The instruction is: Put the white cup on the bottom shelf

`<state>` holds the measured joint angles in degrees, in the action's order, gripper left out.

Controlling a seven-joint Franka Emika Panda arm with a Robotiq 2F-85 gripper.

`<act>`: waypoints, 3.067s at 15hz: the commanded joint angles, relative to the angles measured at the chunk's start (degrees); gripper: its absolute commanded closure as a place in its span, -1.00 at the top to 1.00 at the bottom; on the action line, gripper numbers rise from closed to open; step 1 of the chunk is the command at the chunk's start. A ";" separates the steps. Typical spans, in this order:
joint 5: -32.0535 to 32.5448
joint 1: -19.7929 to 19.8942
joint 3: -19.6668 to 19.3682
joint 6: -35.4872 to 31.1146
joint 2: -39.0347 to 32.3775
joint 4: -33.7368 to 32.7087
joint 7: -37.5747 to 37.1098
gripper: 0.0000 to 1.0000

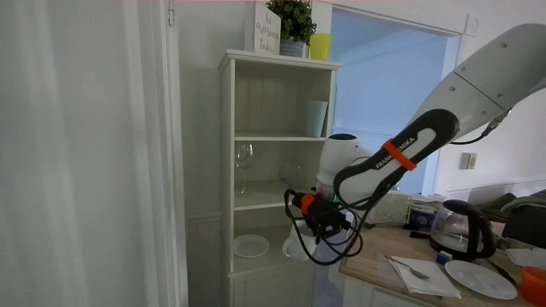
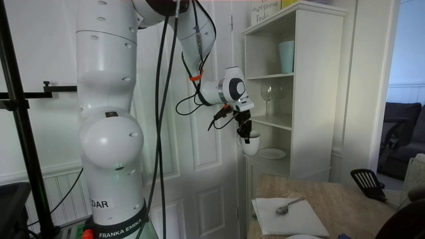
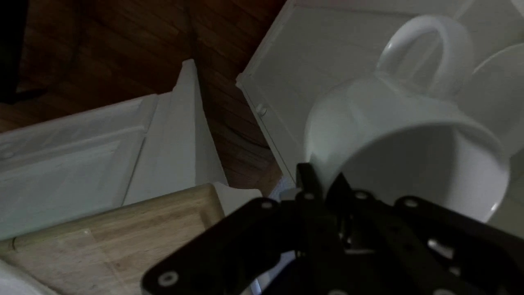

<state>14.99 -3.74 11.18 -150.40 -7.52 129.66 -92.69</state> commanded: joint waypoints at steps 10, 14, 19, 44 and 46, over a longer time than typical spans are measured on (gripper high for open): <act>9.19 -11.89 -16.02 -2.36 -15.25 -15.77 -22.30 -0.95; 9.07 -14.09 -18.65 -3.93 -19.99 -19.58 -23.72 -0.95; 8.47 -15.94 -21.28 -4.71 -24.36 -23.29 -23.17 -0.95; 6.43 -17.10 -24.92 -8.15 -31.72 -31.48 -21.39 -0.19; 6.37 -17.08 -24.78 -8.26 -31.56 -31.29 -21.16 -0.12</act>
<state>22.26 -19.71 -12.48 -157.43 -38.40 99.29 -114.22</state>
